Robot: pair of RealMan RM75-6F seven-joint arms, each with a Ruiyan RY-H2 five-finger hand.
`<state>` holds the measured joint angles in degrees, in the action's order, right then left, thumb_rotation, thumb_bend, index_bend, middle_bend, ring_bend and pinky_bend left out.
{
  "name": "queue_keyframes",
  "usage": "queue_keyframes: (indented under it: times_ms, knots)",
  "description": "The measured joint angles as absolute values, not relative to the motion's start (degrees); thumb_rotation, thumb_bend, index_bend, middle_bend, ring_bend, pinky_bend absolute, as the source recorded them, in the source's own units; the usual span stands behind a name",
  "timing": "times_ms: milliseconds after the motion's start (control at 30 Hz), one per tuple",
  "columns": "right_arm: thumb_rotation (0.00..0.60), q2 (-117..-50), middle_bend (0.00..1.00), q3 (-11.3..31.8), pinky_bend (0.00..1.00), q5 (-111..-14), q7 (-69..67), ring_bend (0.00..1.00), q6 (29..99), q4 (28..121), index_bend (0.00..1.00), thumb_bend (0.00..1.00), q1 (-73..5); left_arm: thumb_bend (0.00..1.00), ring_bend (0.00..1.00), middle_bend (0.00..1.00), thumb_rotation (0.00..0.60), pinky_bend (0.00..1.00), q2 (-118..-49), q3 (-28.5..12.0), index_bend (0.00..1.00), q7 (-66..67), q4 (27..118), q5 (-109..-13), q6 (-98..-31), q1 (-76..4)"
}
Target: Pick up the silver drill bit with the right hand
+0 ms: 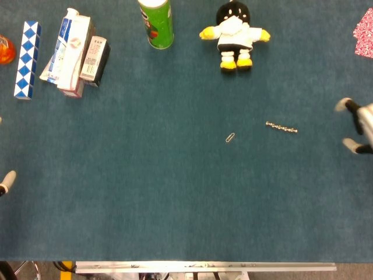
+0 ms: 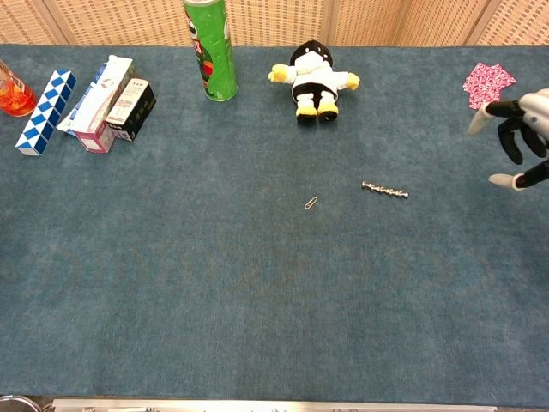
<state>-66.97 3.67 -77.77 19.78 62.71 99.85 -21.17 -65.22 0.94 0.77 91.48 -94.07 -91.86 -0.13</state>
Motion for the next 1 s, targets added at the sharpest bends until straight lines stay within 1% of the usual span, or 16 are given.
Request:
queue_keyframes:
  times_ms: [133,267,467,700,1000]
  knots:
    - [0.6,-71.4,0.89,5.1,0.97,-74.5,24.0,0.92,59.3,97.6,0.47,0.2,-24.8,0.2,0.06,0.1,0.6,0.06,-65.3,1.1,0.1,0.2,90.9,-93.6,-92.1,0.3]
    - [0.6,-74.5,0.91,5.9,1.0,-71.7,27.4,0.95,57.0,95.7,0.5,0.2,-27.4,0.2,0.06,0.1,0.6,0.06,-65.4,1.2,0.1,-0.4,90.5,-93.3,-92.4,0.6]
    - [0.6,-78.6,0.92,6.1,1.0,-68.0,31.7,0.96,55.1,93.1,0.51,0.2,-29.8,0.21,0.06,0.1,0.6,0.06,-65.6,1.4,0.1,-1.0,89.6,-93.0,-92.6,1.0]
    - [0.6,-82.7,0.92,5.1,1.0,-64.0,34.9,0.96,53.7,89.6,0.53,0.2,-31.7,0.2,0.06,0.1,0.6,0.06,-65.6,1.1,0.1,-1.7,89.3,-92.6,-92.6,1.1]
    - [0.6,-86.7,0.92,4.3,1.0,-61.0,35.8,0.97,52.7,85.0,0.54,0.2,-33.2,0.2,0.06,0.1,0.6,0.06,-65.8,1.1,0.1,-2.0,88.7,-92.3,-92.2,0.9]
